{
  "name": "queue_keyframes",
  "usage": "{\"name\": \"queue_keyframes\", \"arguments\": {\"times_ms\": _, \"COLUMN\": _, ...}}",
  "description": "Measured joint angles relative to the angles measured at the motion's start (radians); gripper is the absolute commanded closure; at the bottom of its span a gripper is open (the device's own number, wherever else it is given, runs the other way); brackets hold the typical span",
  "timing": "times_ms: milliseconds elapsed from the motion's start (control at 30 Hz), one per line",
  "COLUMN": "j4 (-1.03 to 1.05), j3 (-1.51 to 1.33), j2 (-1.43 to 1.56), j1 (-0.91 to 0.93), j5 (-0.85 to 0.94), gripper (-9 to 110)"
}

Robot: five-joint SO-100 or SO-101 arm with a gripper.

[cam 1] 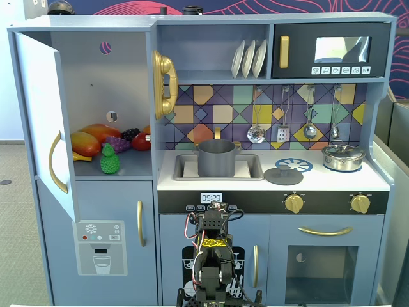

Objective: Pick up the green pineapple from the left cabinet and place it in the gray recipient

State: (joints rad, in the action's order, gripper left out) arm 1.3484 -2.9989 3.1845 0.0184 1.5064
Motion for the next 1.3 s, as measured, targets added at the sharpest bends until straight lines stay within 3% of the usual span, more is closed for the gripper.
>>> {"name": "queue_keyframes", "arguments": {"times_ms": 467, "j4": 0.000, "j3": 0.000, "j2": 0.000, "j1": -0.066, "j5": 0.000, "gripper": 101}}
{"name": "queue_keyframes", "arguments": {"times_ms": 667, "j4": -0.017, "j3": 0.137, "j2": -0.006, "j1": -0.387, "j5": -0.153, "gripper": 102}}
{"name": "queue_keyframes", "arguments": {"times_ms": 800, "j4": -0.262, "j3": 0.333, "j2": -0.067, "j1": -0.735, "j5": -0.092, "gripper": 100}}
{"name": "queue_keyframes", "arguments": {"times_ms": 933, "j4": -0.580, "j3": 0.472, "j2": -0.158, "j1": -0.923, "j5": 0.032, "gripper": 83}}
{"name": "queue_keyframes", "arguments": {"times_ms": 1067, "j4": -0.833, "j3": 0.526, "j2": -0.247, "j1": -0.986, "j5": 0.067, "gripper": 67}}
{"name": "queue_keyframes", "arguments": {"times_ms": 1300, "j4": -1.195, "j3": 0.525, "j2": -0.407, "j1": -0.925, "j5": 0.095, "gripper": 64}}
